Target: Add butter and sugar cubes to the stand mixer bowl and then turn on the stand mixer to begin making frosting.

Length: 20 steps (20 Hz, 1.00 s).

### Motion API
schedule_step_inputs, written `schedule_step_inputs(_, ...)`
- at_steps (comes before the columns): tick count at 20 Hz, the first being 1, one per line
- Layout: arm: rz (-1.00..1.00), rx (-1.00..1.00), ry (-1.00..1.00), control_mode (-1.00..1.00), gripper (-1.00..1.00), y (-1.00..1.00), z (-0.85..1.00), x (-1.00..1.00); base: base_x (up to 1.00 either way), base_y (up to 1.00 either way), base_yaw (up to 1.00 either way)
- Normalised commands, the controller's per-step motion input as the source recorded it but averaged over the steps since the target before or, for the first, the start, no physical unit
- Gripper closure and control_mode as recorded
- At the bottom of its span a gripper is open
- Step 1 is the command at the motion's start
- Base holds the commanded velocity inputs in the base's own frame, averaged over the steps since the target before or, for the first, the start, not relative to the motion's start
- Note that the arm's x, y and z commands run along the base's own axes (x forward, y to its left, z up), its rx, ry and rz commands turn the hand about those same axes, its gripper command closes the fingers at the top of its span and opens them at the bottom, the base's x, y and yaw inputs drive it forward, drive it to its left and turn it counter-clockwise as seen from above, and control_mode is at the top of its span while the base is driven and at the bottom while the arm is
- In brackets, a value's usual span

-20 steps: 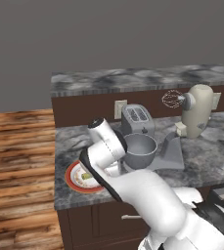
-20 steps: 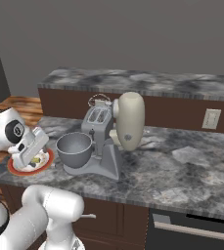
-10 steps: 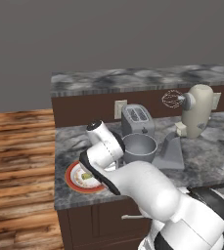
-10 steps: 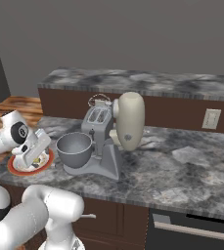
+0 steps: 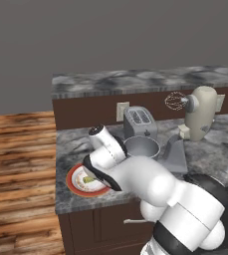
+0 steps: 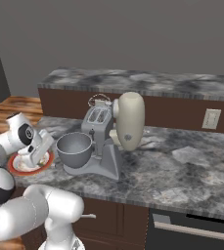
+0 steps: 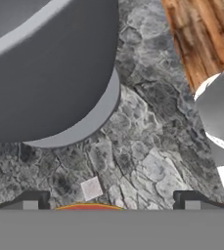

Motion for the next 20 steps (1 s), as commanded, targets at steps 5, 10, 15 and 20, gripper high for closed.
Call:
schedule_step_inputs(5,0.02,0.00,0.00,-1.00,-1.00,0.00,-0.31,0.27,0.00,0.00,0.00)
schedule_step_inputs(10,0.00,0.00,0.00,-1.00,-1.00,0.00,-0.30,0.20,0.00,0.00,0.00)
schedule_step_inputs(15,0.00,0.00,0.00,-1.00,-1.00,0.00,-0.23,0.18,0.00,0.00,0.00)
schedule_step_inputs(20,0.00,0.00,0.00,-1.00,-1.00,0.00,-0.08,0.01,0.00,0.00,0.00)
